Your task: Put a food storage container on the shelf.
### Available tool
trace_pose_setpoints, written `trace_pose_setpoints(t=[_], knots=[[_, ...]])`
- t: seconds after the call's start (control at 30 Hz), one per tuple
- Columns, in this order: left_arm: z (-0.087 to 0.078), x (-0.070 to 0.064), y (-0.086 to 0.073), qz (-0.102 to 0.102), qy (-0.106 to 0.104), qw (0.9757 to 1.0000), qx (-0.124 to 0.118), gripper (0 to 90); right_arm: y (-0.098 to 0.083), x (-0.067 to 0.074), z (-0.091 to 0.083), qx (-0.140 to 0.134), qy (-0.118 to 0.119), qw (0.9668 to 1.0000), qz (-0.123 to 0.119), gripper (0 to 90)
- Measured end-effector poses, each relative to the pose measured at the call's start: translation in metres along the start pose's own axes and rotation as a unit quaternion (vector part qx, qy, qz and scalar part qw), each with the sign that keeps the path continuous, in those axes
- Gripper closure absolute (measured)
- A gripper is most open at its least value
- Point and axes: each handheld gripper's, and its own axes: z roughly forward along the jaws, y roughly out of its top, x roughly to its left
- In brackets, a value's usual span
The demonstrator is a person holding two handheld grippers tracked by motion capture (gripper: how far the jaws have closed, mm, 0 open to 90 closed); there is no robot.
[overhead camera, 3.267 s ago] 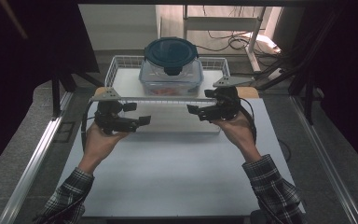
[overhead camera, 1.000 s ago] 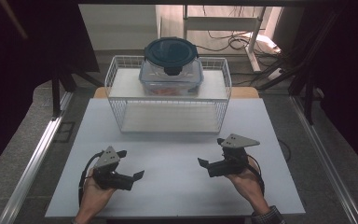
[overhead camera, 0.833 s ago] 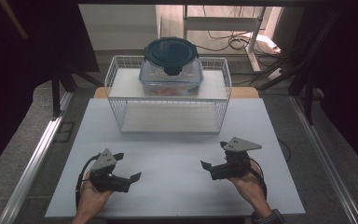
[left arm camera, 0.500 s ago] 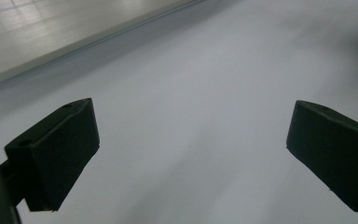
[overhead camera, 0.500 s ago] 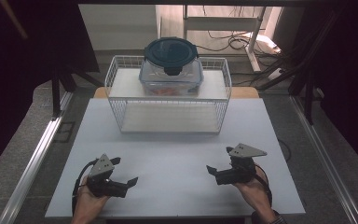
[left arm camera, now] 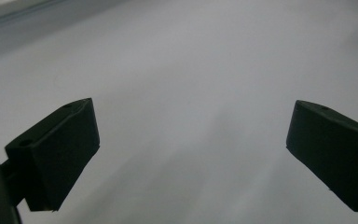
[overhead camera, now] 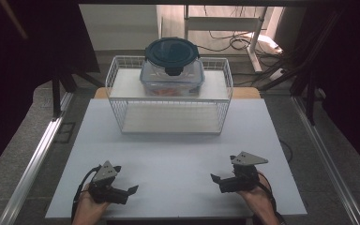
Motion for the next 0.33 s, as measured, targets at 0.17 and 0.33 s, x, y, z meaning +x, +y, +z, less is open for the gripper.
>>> trace_pose_setpoints(t=[0.17, 0.33], knots=[[0.002, 0.0, -0.002, 0.003, 0.005, 1.0, 0.008, 1.7, -0.008, 0.001, 0.008, 0.028, 0.001, 0.9996, -0.002, 0.0], [0.003, 0.001, -0.002, 0.002, 0.006, 0.9999, 0.008, 1.7, -0.012, 0.0, 0.013, 0.047, 0.0, 0.9989, -0.004, 0.0]])
